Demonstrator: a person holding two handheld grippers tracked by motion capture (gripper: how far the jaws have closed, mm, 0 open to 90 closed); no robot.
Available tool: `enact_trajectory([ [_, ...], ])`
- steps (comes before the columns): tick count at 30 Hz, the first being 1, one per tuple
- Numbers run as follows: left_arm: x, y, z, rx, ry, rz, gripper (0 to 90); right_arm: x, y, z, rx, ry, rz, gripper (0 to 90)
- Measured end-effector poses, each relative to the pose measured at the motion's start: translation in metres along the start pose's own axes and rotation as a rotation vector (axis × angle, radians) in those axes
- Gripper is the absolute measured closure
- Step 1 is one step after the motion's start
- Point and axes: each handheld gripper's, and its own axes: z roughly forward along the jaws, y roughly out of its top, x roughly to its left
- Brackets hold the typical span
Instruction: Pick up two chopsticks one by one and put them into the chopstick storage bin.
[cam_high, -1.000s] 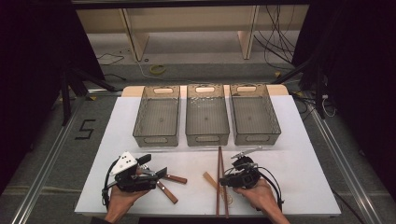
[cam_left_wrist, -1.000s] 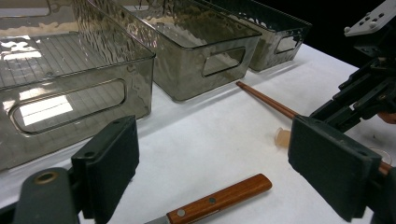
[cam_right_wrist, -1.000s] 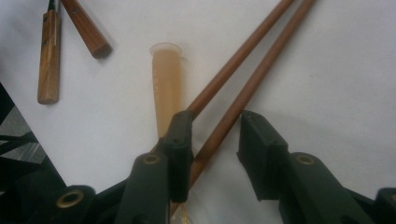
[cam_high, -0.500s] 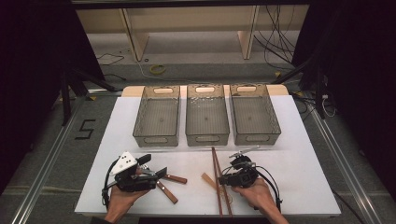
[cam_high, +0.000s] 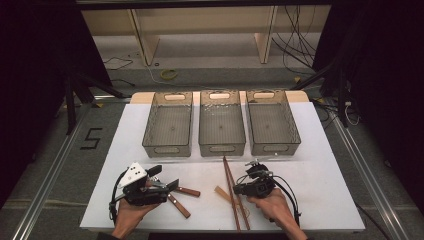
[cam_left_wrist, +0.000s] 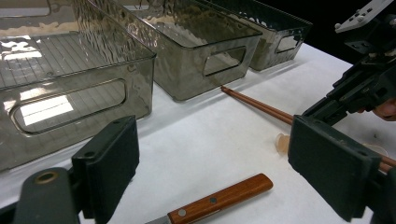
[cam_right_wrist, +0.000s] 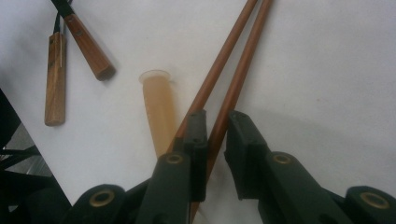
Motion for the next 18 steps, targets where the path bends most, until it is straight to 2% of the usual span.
enact_trajectory([
  [1, -0.0001, 0.0, -0.0001, 0.0, 0.0, -0.002, 16.0, 0.0004, -0.0003, 0.0018, 0.021, 0.0, 0.005, 72.6],
  [6, -0.0001, 0.0, 0.0, 0.0, 0.0, -0.003, 16.0, 0.0014, -0.001, 0.0029, 0.024, -0.01, -0.005, 74.7],
  [18, 0.0003, 0.0002, -0.0001, -0.001, 0.001, -0.001, 16.0, 0.003, 0.0003, 0.0041, 0.04, 0.013, 0.012, 77.8],
])
